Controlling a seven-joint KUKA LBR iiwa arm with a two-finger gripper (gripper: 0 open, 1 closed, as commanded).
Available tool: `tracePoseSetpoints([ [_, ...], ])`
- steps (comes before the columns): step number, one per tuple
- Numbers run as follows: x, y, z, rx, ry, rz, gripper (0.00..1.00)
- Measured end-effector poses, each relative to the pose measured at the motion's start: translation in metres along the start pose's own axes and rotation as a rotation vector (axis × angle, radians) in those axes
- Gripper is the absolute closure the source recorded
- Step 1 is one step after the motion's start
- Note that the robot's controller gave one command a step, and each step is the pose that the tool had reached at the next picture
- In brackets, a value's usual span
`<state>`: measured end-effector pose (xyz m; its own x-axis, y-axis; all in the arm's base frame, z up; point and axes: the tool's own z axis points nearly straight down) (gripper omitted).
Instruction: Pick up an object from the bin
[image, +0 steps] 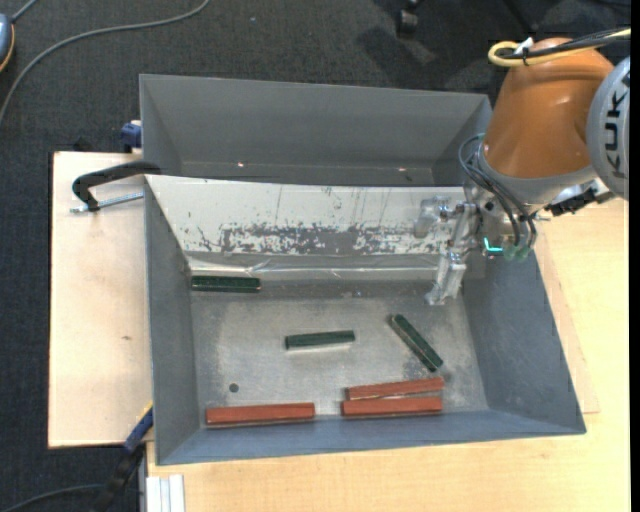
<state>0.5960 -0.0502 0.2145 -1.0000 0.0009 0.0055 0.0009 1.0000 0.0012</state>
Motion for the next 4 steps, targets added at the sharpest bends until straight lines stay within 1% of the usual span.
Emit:
tracePoseSetpoints([
  [1, 0.062, -0.005, 0.142, 0.0, 0.001, -0.051, 0.0],
  [2, 0.065, -0.065, 0.144, 0.004, -0.011, -0.283, 0.0],
  [3, 0.063, -0.096, 0.143, 0.002, -0.013, -0.314, 0.0],
  [4, 0.074, -0.101, 0.144, 0.002, -0.007, -0.559, 0.0],
])
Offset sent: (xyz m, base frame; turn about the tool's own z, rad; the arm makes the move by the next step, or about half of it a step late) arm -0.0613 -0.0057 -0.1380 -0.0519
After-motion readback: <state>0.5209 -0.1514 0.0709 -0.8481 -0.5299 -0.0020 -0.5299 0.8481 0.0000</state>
